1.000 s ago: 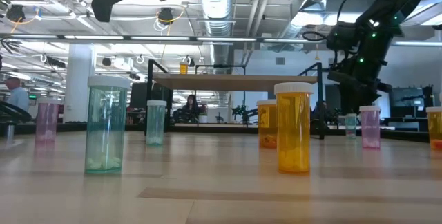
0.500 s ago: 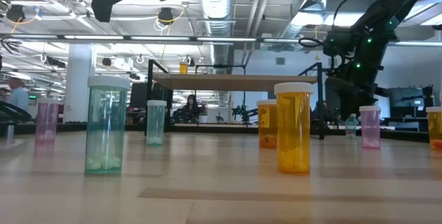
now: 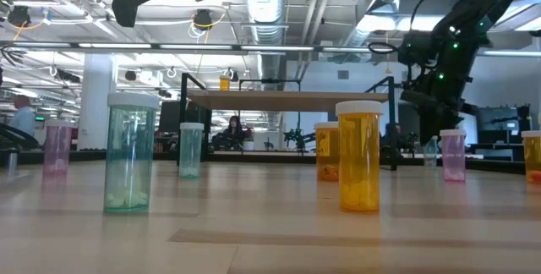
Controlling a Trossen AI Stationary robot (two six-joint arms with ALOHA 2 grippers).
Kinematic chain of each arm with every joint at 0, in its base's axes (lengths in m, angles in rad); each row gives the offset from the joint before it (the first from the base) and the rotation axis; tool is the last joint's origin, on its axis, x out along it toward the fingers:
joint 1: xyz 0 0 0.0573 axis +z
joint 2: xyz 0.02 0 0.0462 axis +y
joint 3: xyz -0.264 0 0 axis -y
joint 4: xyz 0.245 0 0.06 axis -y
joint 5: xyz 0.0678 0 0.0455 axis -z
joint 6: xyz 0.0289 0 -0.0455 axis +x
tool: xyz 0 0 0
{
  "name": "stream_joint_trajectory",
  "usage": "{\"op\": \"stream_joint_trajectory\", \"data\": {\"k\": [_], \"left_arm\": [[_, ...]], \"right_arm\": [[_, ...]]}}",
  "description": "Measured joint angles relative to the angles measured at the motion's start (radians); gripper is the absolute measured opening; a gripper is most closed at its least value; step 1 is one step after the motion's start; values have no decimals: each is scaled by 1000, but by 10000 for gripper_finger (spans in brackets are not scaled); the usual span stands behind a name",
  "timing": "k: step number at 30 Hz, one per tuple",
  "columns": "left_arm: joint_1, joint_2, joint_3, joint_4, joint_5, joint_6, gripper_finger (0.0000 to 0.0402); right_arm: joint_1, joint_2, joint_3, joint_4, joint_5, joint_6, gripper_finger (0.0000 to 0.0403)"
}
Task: Pick and place medicine bottles onto shelf by color
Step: Put the blue pill bottle on the shelf
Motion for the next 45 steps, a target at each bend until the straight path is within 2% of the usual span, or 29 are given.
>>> {"op": "stream_joint_trajectory", "data": {"k": [15,24,31,38,45], "left_arm": [[0,0,0,0,-10,0,233],[0,0,0,0,-13,0,233],[0,0,0,0,-18,0,233],[0,0,0,0,-50,-1,233],[0,0,0,0,-50,-6,233]], "right_arm": [[1,-158,192,-215,0,9,140],[22,-177,357,-295,0,11,137],[21,-175,491,-290,-1,11,142],[71,-104,594,-287,-6,11,140],[148,31,719,-276,-7,3,143]]}}
